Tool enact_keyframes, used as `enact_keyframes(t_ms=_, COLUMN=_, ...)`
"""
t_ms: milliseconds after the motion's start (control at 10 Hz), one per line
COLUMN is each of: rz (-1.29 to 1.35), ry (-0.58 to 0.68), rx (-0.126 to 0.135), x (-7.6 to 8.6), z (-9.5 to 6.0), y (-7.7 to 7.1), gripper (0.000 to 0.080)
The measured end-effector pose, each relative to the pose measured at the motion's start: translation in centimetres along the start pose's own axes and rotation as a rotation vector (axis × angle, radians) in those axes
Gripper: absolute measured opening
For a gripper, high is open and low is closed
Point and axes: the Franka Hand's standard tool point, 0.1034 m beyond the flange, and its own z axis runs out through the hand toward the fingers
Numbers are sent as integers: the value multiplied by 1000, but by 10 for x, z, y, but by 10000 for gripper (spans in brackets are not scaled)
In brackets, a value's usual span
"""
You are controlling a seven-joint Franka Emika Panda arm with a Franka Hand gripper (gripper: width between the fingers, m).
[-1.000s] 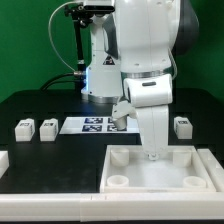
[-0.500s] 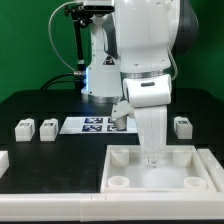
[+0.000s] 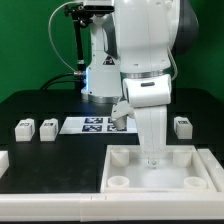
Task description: Assemble one leg
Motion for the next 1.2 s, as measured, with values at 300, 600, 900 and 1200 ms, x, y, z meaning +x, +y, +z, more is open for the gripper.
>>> enact_keyframes(t_ms=300, rz=154, ry=-8, rx=-32, x=15, z=-27, y=-8, gripper=649)
enact_keyframes(t_ms=600, rz=554, ry=-4, rx=-37, x=48, z=-42, y=-32, gripper=649)
enact_keyframes(t_ms=900, rz=957, ry=18, rx=-42, x=69, z=-54, y=-37, gripper=649)
enact_keyframes(t_ms=1200, rz=1337, ry=25, rx=-12, x=86, z=-50, y=-47, gripper=649)
